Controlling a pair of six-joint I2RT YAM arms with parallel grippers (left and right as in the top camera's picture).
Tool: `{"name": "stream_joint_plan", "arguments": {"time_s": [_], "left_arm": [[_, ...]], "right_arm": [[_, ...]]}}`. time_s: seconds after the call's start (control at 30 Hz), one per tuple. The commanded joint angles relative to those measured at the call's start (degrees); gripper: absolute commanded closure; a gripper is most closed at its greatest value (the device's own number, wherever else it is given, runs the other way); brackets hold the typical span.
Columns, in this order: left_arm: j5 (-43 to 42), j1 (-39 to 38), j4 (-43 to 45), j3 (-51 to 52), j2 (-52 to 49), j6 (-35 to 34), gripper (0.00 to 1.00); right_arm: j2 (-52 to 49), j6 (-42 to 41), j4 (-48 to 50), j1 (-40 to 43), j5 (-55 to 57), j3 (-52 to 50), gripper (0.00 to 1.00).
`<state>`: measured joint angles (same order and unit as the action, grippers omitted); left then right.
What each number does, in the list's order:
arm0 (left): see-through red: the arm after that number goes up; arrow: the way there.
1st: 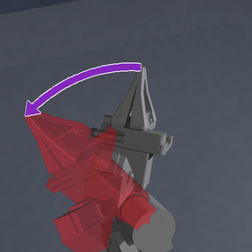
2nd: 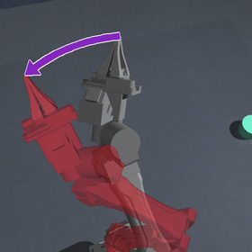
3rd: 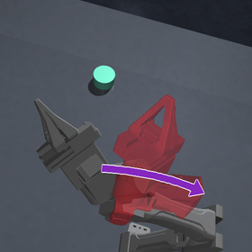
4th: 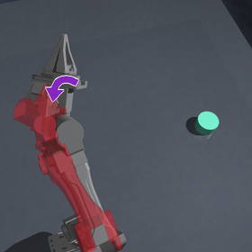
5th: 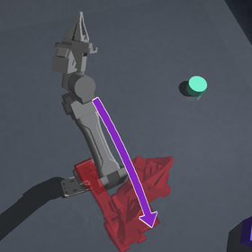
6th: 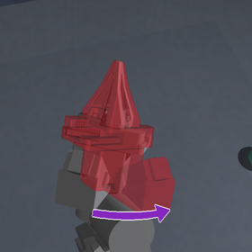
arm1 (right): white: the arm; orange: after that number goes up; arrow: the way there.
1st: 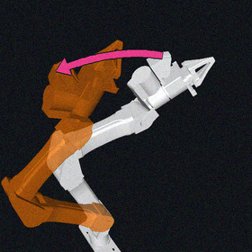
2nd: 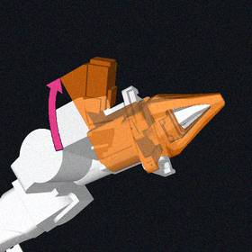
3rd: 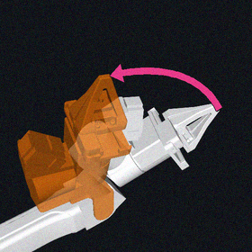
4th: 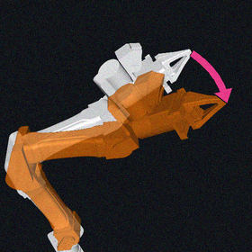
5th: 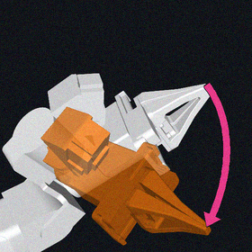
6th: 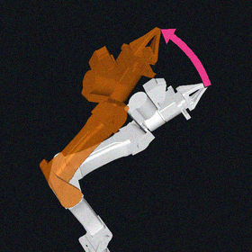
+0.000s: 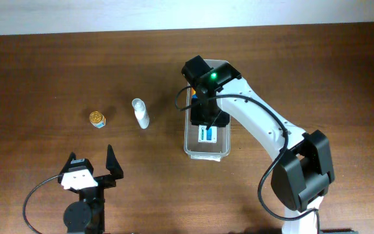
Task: Pack container
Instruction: 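Lift the Panadol box and carry it left over the container, then lower the Panadol box into the container and open the right gripper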
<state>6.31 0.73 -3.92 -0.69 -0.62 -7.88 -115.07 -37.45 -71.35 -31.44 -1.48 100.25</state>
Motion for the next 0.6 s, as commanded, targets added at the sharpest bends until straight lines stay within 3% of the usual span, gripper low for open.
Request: {"name": "stream_joint_plan", "arguments": {"time_s": [0.0,0.57], "left_arm": [[0.61,0.17,-0.07,0.15,0.33,0.92,0.01],[0.61,0.17,-0.07,0.15,0.33,0.92,0.01]], "right_arm": [[-0.61,-0.55,-1.70,-0.55,1.11,0.90,0.51],[-0.61,-0.59,-1.20,-1.68,1.09,-2.38,0.50]]}}
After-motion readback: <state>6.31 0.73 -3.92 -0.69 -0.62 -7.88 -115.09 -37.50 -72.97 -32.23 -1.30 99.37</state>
